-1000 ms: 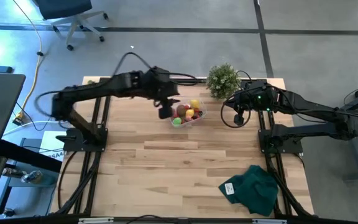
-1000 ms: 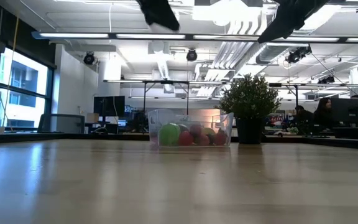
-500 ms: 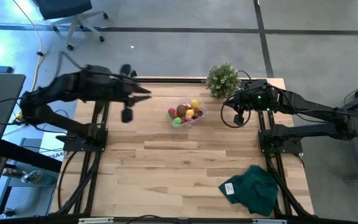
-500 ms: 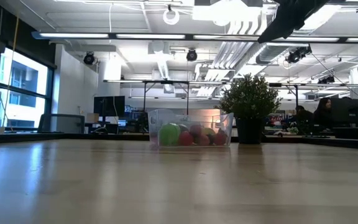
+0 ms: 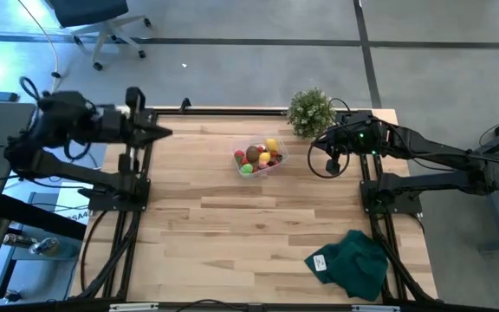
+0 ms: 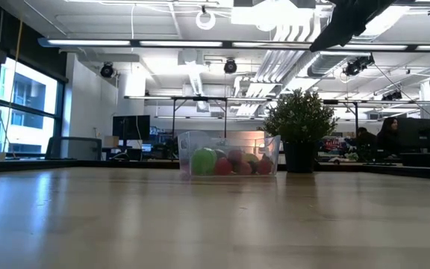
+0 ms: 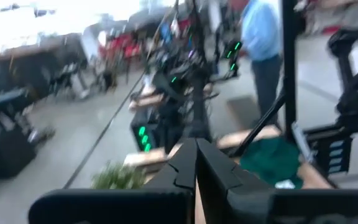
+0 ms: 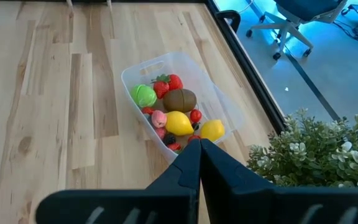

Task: Pick and placing Produce into tupperware
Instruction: Return to Home Position

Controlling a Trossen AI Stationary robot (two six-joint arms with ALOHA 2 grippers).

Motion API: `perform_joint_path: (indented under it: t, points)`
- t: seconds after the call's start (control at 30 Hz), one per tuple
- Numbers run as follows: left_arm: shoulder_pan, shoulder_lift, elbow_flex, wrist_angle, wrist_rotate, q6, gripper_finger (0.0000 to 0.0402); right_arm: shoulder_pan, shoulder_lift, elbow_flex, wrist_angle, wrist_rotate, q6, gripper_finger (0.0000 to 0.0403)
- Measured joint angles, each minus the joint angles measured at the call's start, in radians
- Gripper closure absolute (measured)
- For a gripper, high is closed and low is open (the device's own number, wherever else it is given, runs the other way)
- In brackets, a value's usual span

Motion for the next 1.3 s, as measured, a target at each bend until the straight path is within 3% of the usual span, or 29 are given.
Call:
perform_joint_path:
  t: [0.3,0.47,0.73,1.07,1.3]
  points:
    - [-0.075,-0.178,-0.508,0.588,0.000,0.049,0.0401,0.000,0.000,0.000,0.000,0.000,0.000,0.0402]
    - [-0.074,-0.327,-0.703,0.700,-0.030,0.038,0.0400,0.000,0.000,0.000,0.000,0.000,0.000,0.0402]
    - [-0.073,-0.573,-0.834,0.709,-0.100,0.002,0.0401,0.000,0.000,0.000,0.000,0.000,0.000,0.0402]
    - [-0.073,-0.688,-0.942,0.707,-0.129,0.012,0.0401,0.000,0.000,0.000,0.000,0.000,0.000,0.0402]
    - [-0.073,-0.789,-0.952,0.709,-0.135,0.046,0.0401,0.000,0.000,0.000,0.000,0.000,0.000,0.0402]
